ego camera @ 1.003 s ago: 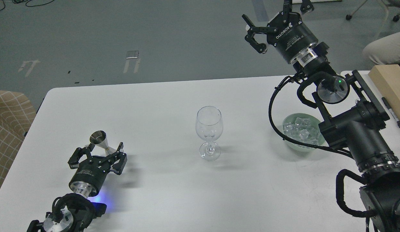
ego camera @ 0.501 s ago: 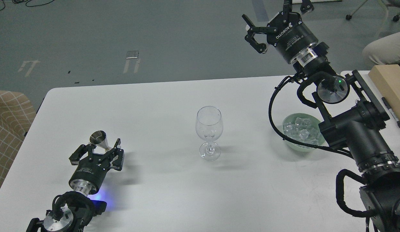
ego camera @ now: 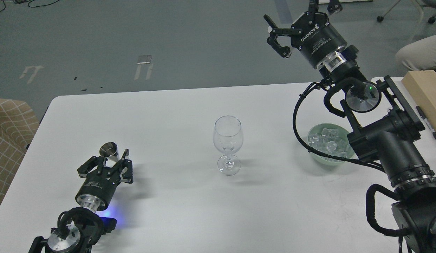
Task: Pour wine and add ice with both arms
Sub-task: 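Close the left gripper on the jigger and lift it, then carry the jigger with the left gripper toward the wine glass, then move the jigger above the wine glass rim with the left gripper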
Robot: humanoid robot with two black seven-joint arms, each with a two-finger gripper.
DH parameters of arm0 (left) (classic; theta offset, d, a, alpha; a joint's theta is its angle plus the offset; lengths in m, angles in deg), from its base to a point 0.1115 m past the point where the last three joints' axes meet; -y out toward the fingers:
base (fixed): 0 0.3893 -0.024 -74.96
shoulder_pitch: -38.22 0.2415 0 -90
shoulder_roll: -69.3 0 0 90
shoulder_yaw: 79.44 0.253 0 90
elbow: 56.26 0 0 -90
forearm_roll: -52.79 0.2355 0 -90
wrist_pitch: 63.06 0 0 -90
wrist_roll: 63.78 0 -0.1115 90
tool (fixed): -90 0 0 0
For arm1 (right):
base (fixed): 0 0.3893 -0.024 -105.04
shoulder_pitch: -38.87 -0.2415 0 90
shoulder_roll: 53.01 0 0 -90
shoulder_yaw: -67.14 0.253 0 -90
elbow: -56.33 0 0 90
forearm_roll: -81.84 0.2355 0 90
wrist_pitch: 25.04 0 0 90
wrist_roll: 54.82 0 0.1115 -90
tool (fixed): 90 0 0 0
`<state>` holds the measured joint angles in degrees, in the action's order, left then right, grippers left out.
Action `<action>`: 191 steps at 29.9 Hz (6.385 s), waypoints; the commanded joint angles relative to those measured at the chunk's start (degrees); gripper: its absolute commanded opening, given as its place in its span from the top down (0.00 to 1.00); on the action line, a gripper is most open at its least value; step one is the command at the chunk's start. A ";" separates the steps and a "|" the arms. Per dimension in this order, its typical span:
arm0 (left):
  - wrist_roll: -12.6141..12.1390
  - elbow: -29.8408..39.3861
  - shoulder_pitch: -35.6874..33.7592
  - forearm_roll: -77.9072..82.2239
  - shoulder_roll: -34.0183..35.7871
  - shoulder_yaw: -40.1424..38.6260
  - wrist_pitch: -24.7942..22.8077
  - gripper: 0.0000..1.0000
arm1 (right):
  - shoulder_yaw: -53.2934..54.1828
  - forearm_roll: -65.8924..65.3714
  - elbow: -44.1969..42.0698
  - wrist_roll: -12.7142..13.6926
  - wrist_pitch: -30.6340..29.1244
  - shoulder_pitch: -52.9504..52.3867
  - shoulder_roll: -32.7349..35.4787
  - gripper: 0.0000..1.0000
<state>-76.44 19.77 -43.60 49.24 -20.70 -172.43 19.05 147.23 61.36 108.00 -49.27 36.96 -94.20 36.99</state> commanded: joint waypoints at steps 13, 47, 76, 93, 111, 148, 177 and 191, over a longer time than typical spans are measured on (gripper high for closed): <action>0.27 0.17 -0.09 0.21 0.00 0.35 -0.11 0.77 | 0.06 0.00 0.00 -0.01 0.14 0.00 0.00 0.00; 0.18 0.88 -1.85 0.13 0.00 -0.09 -1.87 0.90 | -0.03 -0.09 0.00 -0.01 0.31 -0.09 0.00 0.00; -0.26 1.05 -7.21 0.30 0.00 1.41 -1.87 0.91 | -0.12 0.00 -0.09 0.08 0.84 1.14 0.00 0.00; -0.35 1.14 -11.43 0.74 5.27 6.85 -3.19 0.91 | -0.03 0.00 0.18 -0.01 0.84 1.67 0.00 0.00; -1.32 6.06 -13.72 0.65 8.79 11.07 -1.87 0.91 | -0.03 0.00 0.18 -0.01 0.84 1.67 0.00 0.00; -4.48 7.73 -18.73 1.09 9.05 18.11 -0.81 0.90 | -0.03 0.00 0.00 -0.01 0.84 1.76 0.00 0.00; -4.39 7.47 -24.70 3.20 10.90 25.57 -1.52 0.90 | -0.03 0.00 0.00 -0.01 0.84 1.67 0.00 0.00; -4.31 7.03 -26.64 5.22 10.72 27.60 -1.08 0.90 | -0.03 0.00 0.09 -0.01 0.84 1.67 0.00 0.00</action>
<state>-80.83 26.92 -69.80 54.42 -9.97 -144.83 17.90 147.27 61.36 108.06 -49.29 37.80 -92.53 36.99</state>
